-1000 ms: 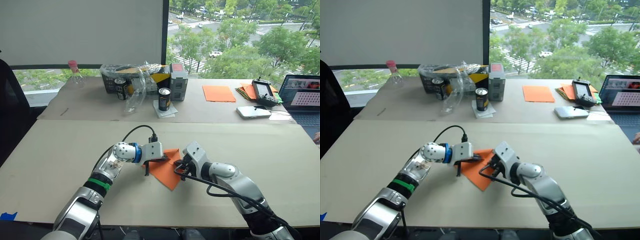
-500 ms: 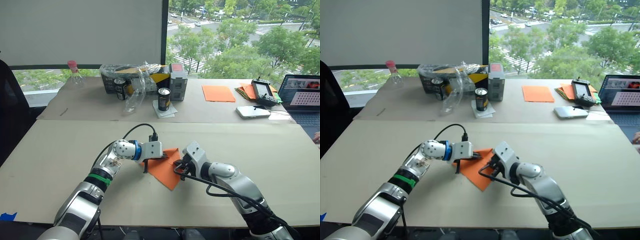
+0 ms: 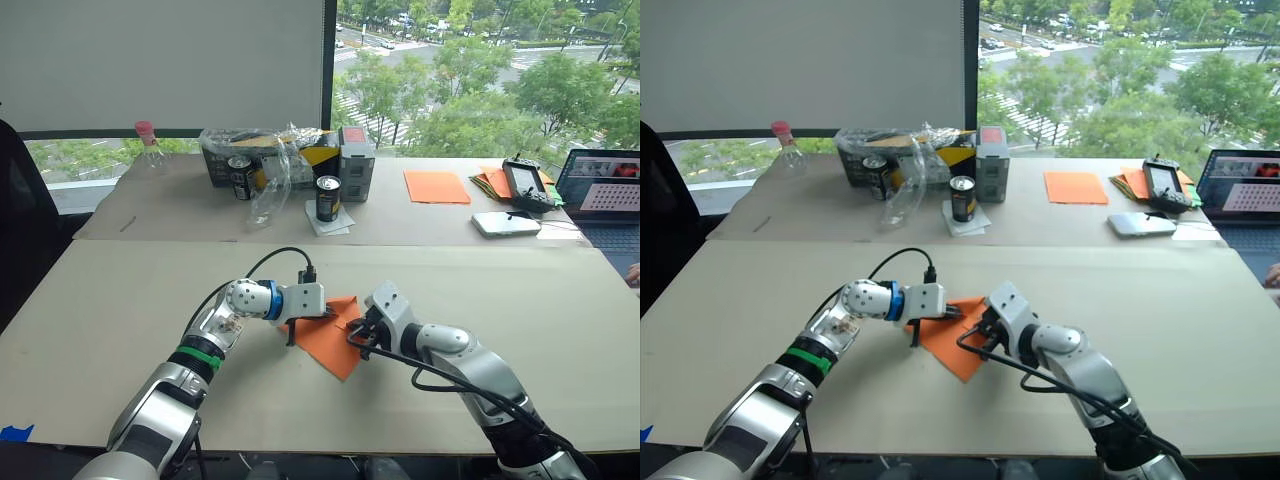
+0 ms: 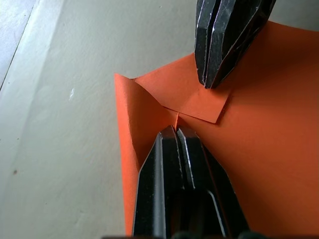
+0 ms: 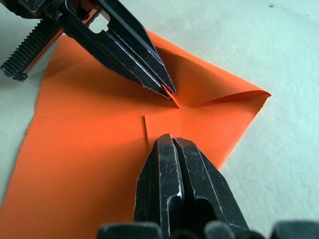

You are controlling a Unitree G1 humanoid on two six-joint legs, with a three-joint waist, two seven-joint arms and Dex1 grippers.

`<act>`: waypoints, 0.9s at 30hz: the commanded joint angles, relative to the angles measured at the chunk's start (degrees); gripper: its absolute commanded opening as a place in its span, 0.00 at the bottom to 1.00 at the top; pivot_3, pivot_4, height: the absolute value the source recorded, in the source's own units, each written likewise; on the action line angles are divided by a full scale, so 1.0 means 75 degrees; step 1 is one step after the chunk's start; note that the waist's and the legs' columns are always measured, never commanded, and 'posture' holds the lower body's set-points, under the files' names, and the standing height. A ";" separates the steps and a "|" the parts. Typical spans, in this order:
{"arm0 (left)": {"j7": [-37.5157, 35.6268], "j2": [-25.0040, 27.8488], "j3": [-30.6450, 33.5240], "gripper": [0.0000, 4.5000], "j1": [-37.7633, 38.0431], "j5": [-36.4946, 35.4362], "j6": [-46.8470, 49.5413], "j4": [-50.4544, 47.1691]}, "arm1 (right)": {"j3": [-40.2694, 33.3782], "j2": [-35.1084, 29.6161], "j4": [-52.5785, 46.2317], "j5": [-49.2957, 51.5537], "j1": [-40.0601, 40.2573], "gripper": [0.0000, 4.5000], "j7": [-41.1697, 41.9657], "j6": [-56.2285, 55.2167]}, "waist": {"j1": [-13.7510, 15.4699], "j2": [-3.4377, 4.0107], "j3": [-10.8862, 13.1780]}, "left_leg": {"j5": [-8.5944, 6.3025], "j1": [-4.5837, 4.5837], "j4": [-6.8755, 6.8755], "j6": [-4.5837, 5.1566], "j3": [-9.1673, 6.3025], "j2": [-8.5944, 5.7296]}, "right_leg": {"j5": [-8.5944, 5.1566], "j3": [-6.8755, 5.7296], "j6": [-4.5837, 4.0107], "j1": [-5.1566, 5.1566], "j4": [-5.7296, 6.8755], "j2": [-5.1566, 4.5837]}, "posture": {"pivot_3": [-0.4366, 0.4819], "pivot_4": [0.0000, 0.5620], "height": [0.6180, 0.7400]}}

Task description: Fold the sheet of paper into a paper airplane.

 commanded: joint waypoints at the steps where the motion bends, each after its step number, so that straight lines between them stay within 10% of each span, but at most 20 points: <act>1: -0.0032 0.0123 -0.0165 0.00 0.0009 0.0270 0.0037 0.0191 | -0.0361 0.0109 -0.0080 0.0085 -0.0418 0.00 -0.0036 -0.0369 | 0.0001 0.0000 0.0000 | 0.0000 0.0000 0.0000 0.0000 0.0000 0.0000 | 0.0000 0.0000 0.0000 -0.0001 0.0001 0.0000 | 0.48 0.27 0.79; 27: -0.0034 0.0236 -0.0159 0.00 -0.0016 0.0249 0.0055 0.0215 | 0.0374 0.0566 0.2175 -0.1044 -0.1014 0.00 0.0184 -0.1784 | -0.0066 0.0002 -0.0001 | 0.0000 0.0007 -0.0001 0.0001 -0.0001 0.0001 | 0.0000 0.0000 0.0000 -0.0001 0.0009 0.0003 | 0.48 0.27 0.79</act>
